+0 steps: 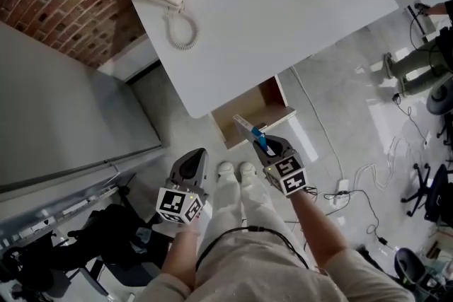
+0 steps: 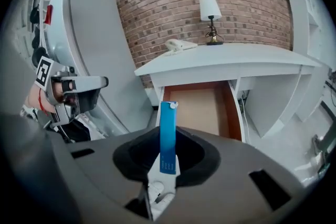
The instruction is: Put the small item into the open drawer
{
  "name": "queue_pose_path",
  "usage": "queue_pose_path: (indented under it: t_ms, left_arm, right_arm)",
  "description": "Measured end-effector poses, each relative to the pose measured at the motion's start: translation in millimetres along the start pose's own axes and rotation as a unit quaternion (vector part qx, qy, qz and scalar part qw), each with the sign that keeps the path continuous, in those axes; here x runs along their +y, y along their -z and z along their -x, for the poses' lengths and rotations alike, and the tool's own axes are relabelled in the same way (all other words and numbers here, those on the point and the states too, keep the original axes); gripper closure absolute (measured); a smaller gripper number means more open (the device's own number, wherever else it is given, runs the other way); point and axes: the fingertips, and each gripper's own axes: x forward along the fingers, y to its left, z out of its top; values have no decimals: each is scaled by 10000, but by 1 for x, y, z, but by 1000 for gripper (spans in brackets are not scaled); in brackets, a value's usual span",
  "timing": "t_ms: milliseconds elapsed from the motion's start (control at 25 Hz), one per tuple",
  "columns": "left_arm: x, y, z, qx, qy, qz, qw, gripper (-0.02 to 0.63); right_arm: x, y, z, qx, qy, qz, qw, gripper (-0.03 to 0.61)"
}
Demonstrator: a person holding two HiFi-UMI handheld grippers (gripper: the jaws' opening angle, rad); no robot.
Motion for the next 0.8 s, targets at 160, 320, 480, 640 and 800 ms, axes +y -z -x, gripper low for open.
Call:
queue_pose_path:
  t_ms: [160,320,480,640,800]
  left_arm:
    - [3,11,-10,1,-90,78,9999,607]
    - [5,18,-17,-14,-113,130,9999,607]
    - [13,21,-22,-42,-185,152,9997,607]
    - [23,26,-22,-69,-312,164,9994,607]
    - [35,30,-23,-72,-418,159,9990,607]
  right_arm:
    - [1,9,-23,382,-52,428,9983,503]
    - [3,16,-40,699,-84,787,9944,502]
    - [4,21,-59,967,-86,1056,9897,500]
    - [7,26,-76,1139,-161,1300,9848,500]
    - [10,29,-92,1299,-231,1468,9803,500]
